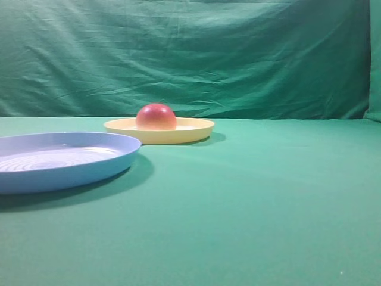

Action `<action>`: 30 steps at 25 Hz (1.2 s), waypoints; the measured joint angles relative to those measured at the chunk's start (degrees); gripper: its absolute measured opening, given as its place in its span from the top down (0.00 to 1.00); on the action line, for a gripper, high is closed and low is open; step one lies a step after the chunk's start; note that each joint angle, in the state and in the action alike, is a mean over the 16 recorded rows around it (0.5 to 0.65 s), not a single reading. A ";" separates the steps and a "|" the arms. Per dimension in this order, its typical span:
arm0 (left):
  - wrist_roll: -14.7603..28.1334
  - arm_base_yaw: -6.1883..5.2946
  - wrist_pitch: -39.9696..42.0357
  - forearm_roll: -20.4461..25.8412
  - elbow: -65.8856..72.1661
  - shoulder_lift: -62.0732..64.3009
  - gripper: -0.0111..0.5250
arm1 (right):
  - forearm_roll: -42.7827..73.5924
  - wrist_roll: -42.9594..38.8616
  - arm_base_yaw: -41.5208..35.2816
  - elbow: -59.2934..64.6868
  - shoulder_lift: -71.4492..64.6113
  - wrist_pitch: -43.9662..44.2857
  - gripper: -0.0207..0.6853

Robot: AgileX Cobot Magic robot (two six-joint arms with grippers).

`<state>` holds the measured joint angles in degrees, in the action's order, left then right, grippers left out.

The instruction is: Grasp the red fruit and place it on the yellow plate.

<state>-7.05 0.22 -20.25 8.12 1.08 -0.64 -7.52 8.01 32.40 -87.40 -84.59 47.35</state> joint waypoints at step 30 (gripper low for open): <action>0.00 0.00 0.00 0.00 0.00 0.00 0.69 | 3.66 -0.54 -1.72 59.54 70.03 -7.39 0.97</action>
<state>-7.05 0.22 -20.25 8.12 1.08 -0.64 -3.87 7.47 30.68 -27.85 -14.56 39.96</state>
